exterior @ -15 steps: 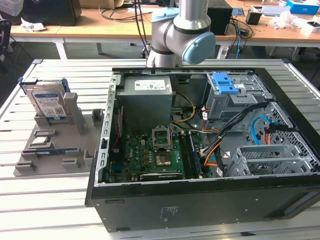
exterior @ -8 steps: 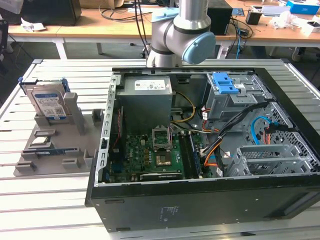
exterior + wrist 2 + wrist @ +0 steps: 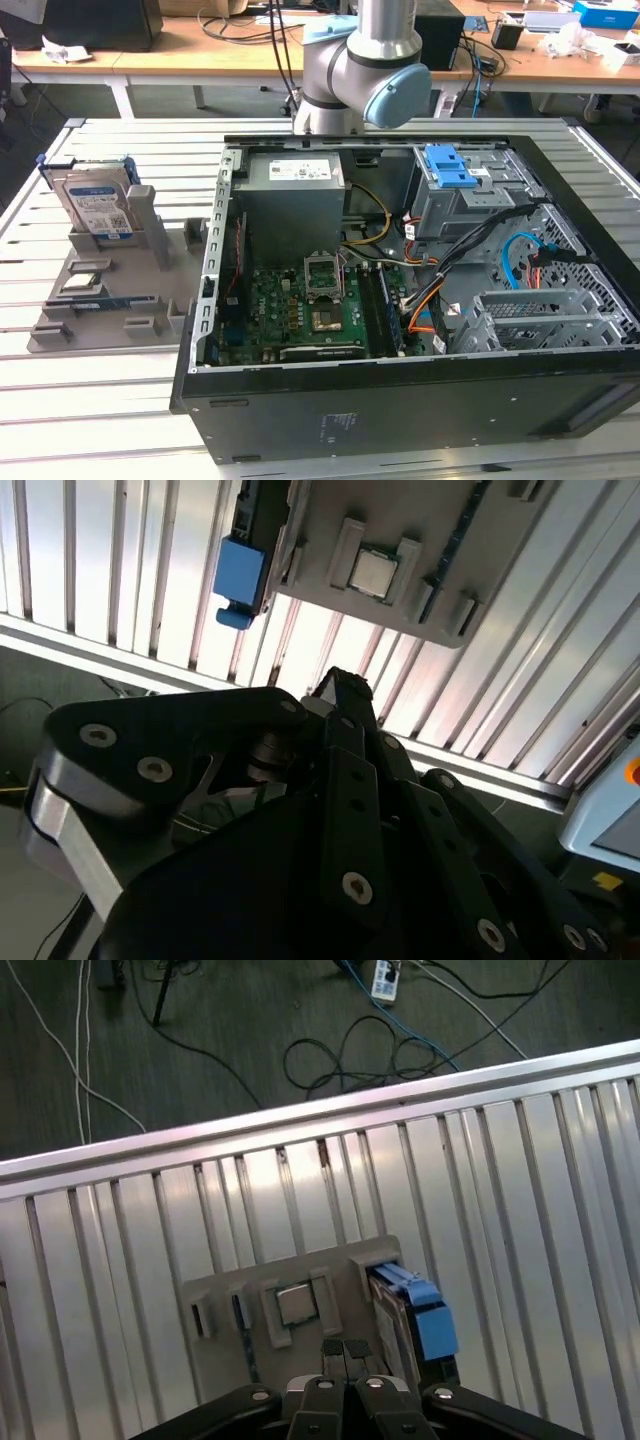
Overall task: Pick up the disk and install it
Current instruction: 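Pick up the disk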
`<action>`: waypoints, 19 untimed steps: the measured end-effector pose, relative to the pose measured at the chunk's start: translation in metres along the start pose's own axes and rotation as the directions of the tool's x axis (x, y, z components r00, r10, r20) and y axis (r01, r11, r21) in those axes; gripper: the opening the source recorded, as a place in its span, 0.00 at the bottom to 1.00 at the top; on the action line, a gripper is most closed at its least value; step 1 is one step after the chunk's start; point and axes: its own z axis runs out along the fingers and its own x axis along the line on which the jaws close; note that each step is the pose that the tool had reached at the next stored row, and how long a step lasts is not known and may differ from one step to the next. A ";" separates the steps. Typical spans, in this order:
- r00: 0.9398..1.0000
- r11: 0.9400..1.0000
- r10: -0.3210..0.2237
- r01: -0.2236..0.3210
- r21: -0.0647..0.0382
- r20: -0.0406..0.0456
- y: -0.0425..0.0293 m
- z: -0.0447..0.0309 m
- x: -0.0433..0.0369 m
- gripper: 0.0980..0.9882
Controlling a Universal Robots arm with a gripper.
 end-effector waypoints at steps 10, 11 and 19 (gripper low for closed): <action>0.997 0.997 -0.072 0.072 -0.002 -0.003 0.0000 0.0000 0.0000 0.01; 0.997 0.997 -0.072 0.072 -0.002 -0.003 0.0000 0.0000 0.0000 0.01; 0.997 0.997 -0.072 0.072 -0.002 -0.003 0.0000 0.0000 0.0000 0.29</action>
